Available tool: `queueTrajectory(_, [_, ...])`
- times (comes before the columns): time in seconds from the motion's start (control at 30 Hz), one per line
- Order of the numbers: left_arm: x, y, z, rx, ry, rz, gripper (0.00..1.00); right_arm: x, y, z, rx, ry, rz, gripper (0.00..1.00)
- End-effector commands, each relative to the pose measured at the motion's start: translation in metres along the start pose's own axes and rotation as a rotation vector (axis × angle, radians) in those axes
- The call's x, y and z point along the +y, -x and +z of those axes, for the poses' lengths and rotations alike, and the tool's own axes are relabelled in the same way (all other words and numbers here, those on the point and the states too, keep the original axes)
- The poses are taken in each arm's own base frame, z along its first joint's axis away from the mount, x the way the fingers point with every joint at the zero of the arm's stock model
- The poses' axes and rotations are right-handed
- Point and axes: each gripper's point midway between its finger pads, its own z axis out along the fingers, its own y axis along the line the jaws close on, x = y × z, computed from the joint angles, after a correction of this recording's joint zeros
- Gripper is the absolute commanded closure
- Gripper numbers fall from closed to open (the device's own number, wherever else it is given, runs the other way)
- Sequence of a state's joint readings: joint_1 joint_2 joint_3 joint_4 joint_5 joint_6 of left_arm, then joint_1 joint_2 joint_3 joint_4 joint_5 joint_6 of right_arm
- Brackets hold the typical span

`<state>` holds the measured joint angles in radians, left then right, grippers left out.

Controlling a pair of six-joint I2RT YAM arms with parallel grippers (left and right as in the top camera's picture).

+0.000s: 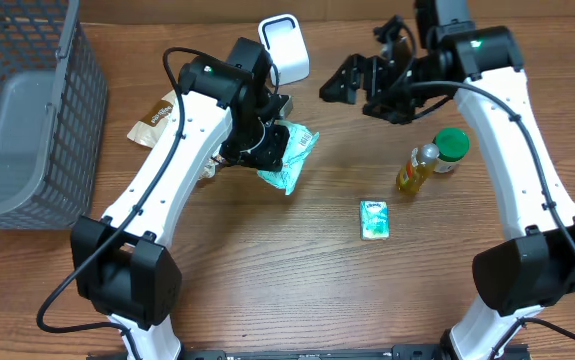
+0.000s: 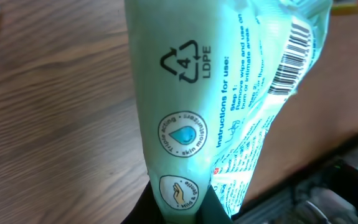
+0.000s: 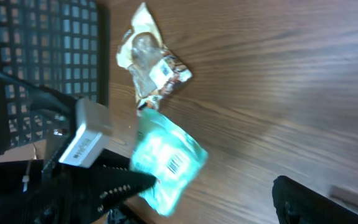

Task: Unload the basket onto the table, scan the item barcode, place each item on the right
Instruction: 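Move the right gripper in toward the wipe pack held by the left gripper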

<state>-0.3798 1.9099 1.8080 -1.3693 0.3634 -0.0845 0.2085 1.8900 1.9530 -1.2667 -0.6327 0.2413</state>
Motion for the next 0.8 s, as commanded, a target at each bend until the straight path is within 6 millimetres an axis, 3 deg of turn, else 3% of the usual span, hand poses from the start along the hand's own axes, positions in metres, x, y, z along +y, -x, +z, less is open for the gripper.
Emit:
queueTrajectory(0.0, [-0.011,-0.001,-0.008,-0.001,-0.159,0.017,0.96,0.016,-0.003,0.000,-0.005,0.035,-0.037,0.00])
queueTrajectory(0.23, [-0.003,0.010,-0.032,-0.067,-0.351,-0.029,0.96,0.026,-0.011,0.008,0.021,0.042,-0.042,0.00])
queueTrajectory(0.53, [-0.036,0.011,-0.059,-0.133,-0.621,0.116,0.96,0.043,-0.012,0.018,0.019,0.066,-0.008,0.00])
queueTrajectory(0.77, [-0.041,0.011,-0.062,-0.141,-0.652,0.130,0.96,0.055,-0.018,0.024,0.030,0.078,-0.039,0.28])
